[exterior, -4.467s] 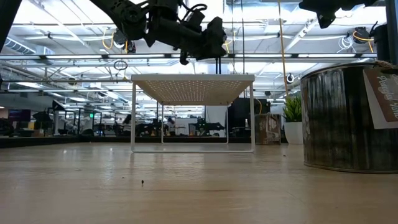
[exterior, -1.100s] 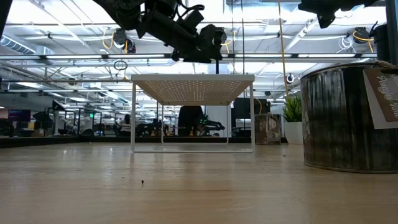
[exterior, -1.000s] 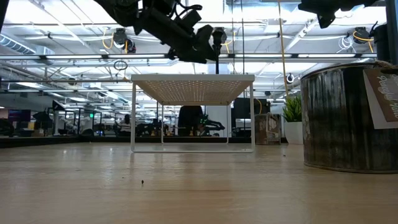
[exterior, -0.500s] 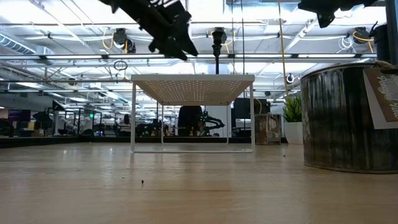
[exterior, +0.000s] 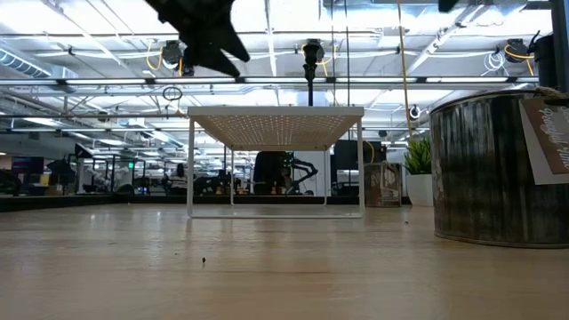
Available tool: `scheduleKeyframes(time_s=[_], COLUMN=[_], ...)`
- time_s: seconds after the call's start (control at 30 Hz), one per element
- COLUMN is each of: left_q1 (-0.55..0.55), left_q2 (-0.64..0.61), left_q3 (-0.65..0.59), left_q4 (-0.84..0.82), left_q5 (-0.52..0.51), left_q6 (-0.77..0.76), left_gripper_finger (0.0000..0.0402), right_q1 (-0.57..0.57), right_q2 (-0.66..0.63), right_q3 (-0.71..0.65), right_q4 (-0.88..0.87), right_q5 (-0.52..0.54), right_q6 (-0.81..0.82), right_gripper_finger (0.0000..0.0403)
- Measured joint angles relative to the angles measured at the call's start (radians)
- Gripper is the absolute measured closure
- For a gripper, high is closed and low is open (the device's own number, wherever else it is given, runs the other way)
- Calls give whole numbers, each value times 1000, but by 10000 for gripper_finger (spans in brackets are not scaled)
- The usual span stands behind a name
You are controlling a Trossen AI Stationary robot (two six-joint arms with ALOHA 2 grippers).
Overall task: Pick & Place candle stick holders
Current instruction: Put the black candle holder on the shelf aligned with the other black candle holder
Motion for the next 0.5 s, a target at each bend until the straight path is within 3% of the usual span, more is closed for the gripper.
scheduleKeyframes(time_s=[0.1, 0.23, 0.5], left_q1=[-31, -80, -161], left_q2=[-76, -232, -531], left_q3=[-107, -234, -419], left_q4=[51, 124, 207], left_q5=[7, 29, -6], left_q6=[-56, -102, -116], left_gripper_finger=[133, 133, 133], right_q1=[55, 139, 317], right_q2=[42, 111, 327], right_q3=[11, 91, 474], right_q4=[56, -48, -648], right_q5=[12, 118, 375], right_q6=[-11, -51, -58], right_gripper_finger=[330, 330, 330])
